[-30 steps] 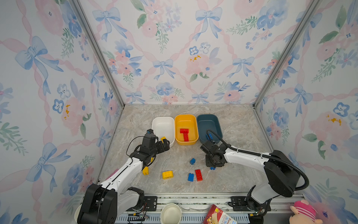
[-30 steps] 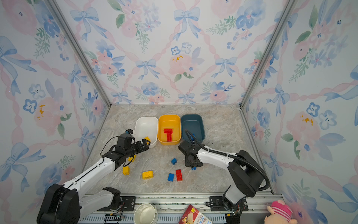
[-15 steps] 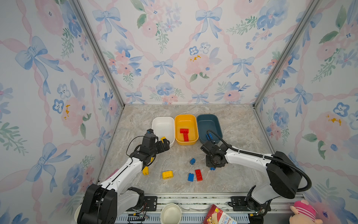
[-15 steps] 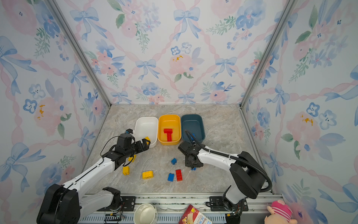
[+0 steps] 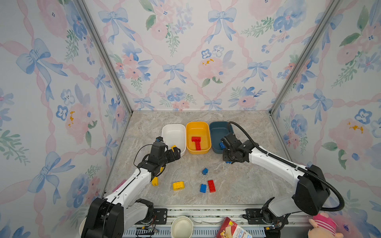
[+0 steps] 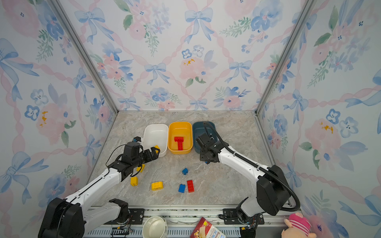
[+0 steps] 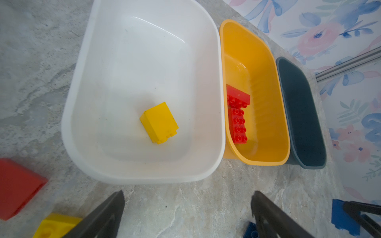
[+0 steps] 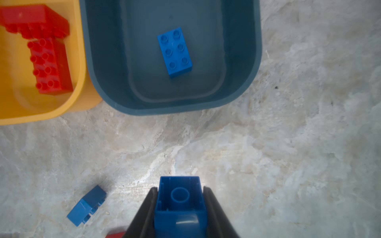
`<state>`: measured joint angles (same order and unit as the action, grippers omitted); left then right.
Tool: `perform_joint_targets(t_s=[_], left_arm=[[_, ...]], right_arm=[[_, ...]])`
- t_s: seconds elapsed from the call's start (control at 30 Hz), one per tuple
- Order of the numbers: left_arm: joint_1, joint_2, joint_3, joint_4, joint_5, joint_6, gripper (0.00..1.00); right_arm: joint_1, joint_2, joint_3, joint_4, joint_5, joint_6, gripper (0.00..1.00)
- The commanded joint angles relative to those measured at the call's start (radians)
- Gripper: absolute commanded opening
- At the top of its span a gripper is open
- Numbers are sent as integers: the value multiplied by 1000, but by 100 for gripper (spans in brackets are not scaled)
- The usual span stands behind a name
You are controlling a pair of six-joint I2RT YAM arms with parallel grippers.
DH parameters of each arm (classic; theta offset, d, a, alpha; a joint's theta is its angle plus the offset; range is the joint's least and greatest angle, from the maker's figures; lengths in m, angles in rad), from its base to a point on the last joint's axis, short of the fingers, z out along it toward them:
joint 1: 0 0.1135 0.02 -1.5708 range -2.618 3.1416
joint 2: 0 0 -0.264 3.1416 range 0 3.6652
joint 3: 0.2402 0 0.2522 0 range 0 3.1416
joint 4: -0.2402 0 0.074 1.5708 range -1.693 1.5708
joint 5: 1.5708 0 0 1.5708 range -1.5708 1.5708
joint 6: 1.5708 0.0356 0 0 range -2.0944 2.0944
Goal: Sort the legos into containers by color
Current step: 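Carry the blue brick into the teal bin and release it with right gripper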
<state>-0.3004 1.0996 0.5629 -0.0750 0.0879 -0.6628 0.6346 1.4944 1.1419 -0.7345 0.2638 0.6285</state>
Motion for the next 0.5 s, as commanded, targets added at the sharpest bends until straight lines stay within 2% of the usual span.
perform_joint_targets(t_s=[0.0, 0.17, 0.47], left_arm=[[6, -18, -4, 5, 13, 3, 98], [7, -24, -3, 5, 13, 3, 98], [7, -26, -4, 4, 15, -3, 98]], right_arm=[[-60, 54, 82, 40, 22, -115, 34], [-126, 187, 214, 73, 22, -203, 34], [-196, 457, 418, 96, 15, -287, 34]])
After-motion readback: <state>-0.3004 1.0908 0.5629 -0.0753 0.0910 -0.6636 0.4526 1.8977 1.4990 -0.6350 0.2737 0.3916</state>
